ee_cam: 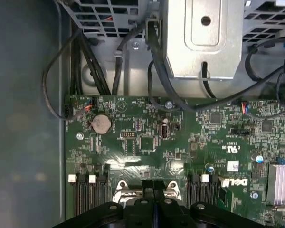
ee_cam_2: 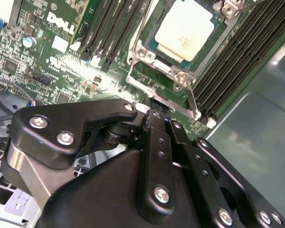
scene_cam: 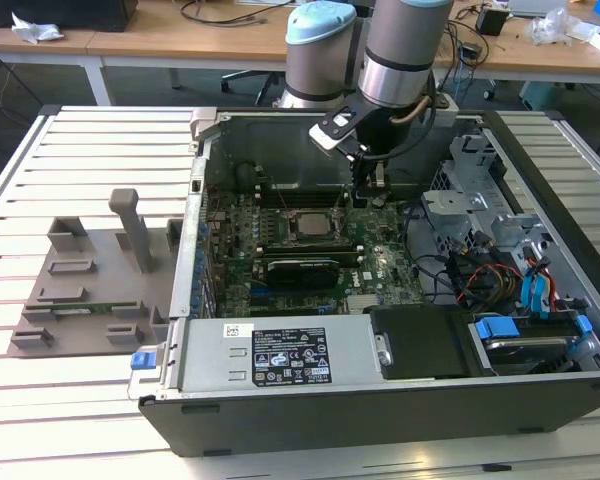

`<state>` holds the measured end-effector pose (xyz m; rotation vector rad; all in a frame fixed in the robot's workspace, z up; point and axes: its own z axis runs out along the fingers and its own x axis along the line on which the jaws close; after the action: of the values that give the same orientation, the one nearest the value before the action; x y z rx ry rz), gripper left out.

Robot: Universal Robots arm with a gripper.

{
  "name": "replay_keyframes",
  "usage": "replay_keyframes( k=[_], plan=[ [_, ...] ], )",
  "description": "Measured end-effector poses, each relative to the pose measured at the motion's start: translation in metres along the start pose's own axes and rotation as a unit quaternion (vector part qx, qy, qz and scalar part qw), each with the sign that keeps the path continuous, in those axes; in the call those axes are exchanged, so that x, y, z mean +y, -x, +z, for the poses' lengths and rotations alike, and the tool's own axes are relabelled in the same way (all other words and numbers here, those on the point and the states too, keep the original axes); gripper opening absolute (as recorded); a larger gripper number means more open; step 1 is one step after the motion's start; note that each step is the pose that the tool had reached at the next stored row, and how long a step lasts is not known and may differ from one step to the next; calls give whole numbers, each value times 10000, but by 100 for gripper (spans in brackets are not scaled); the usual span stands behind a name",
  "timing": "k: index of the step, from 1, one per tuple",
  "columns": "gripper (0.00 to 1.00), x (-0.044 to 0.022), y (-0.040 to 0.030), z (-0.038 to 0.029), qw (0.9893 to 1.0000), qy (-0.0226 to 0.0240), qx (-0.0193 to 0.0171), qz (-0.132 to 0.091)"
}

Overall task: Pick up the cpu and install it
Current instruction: 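Close the cpu cover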

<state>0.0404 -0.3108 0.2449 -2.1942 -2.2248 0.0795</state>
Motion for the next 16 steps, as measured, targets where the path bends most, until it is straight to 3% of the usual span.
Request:
replay_keyframes(
  k=[4, 16],
  plan=[
    [11, -35, -1, 11, 10000, 0, 0, 0],
    [11, -261, -7, 132, 10000, 0, 0, 0]
  ],
)
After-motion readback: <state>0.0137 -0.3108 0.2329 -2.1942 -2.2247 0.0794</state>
